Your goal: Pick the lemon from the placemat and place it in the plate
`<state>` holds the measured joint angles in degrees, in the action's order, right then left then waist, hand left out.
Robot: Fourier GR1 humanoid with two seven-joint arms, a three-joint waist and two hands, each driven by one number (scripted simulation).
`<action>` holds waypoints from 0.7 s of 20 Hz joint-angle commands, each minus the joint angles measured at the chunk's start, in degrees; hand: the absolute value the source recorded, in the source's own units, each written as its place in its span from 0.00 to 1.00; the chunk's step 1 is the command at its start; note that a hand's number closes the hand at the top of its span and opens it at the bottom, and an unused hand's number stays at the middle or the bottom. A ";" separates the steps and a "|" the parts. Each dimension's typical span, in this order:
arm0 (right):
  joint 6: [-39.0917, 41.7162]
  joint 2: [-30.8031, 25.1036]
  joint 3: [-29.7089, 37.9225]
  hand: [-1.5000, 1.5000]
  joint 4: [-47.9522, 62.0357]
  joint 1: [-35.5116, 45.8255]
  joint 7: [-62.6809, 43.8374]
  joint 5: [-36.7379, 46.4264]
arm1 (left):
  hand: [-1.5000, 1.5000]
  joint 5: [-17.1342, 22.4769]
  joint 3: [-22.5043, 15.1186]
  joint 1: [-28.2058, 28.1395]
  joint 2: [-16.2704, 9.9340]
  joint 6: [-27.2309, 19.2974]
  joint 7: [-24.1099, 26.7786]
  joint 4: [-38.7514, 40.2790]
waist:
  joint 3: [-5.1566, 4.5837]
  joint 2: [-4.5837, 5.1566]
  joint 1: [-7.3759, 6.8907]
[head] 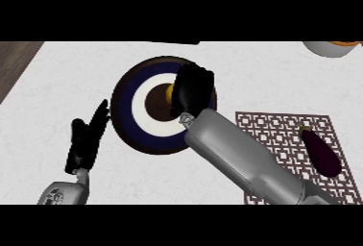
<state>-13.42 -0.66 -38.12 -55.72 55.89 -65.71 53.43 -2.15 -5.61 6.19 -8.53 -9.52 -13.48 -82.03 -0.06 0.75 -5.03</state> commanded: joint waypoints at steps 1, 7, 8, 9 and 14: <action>-0.71 0.63 -1.37 0.00 1.06 0.10 -8.14 -9.64 | 0.50 -0.43 -0.12 2.66 1.08 -1.00 -2.27 0.45 | 0.03 -0.04 0.66; -7.72 0.64 -4.95 0.00 3.14 3.82 1.09 -17.87 | 0.50 -0.59 0.25 -2.68 1.17 -0.88 2.29 0.41 | 0.03 -0.20 1.43; -11.32 0.64 -6.01 0.00 3.02 3.00 2.82 -16.91 | 0.50 0.38 0.17 -3.58 0.81 0.25 2.40 -1.75 | 0.04 -0.23 1.17; -14.06 0.64 -4.52 0.00 1.18 2.18 6.03 -15.54 | 0.50 -0.91 0.47 -1.59 0.94 -1.33 1.02 -0.23 | 0.07 -0.28 2.14; -30.64 0.64 0.28 0.00 -7.09 -1.10 12.34 -14.08 | 0.50 -0.81 0.67 -1.13 1.89 -2.29 0.31 0.09 | 0.21 -0.38 3.51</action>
<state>-31.03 -0.34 -40.47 -59.07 56.53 -55.20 39.34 -2.53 -4.85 4.46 -7.58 -10.63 -12.50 -82.02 0.06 0.34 -2.53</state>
